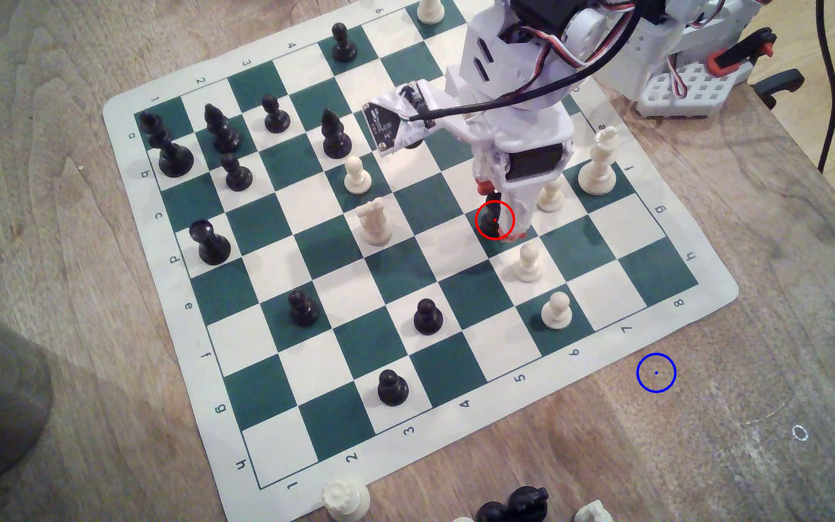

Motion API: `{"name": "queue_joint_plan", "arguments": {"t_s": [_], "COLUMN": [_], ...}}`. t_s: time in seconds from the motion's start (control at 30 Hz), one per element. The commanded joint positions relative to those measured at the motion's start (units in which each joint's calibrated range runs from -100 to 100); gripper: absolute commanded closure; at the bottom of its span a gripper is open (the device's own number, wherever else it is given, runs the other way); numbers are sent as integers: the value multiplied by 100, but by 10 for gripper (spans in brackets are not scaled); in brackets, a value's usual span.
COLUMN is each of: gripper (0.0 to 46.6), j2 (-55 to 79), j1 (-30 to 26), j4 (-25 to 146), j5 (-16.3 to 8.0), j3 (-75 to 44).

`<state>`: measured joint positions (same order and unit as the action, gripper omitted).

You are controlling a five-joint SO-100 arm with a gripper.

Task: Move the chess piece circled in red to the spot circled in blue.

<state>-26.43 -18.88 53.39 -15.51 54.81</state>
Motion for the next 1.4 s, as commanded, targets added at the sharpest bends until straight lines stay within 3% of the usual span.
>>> {"name": "queue_joint_plan", "arguments": {"t_s": [0.0,0.23,0.43,0.73,0.93,1.37], "gripper": [298,343,462,464,464,464], "j2": [-14,37,12,-387,-693,708], "j1": [22,-9,-40,-118,-384,-2293], "j4": [-56,-56,-15,272,886,1279], "j5": [0,0,10,-24,10,-186], "j3": [-468,-468,-468,-667,-1655,-3188]}}
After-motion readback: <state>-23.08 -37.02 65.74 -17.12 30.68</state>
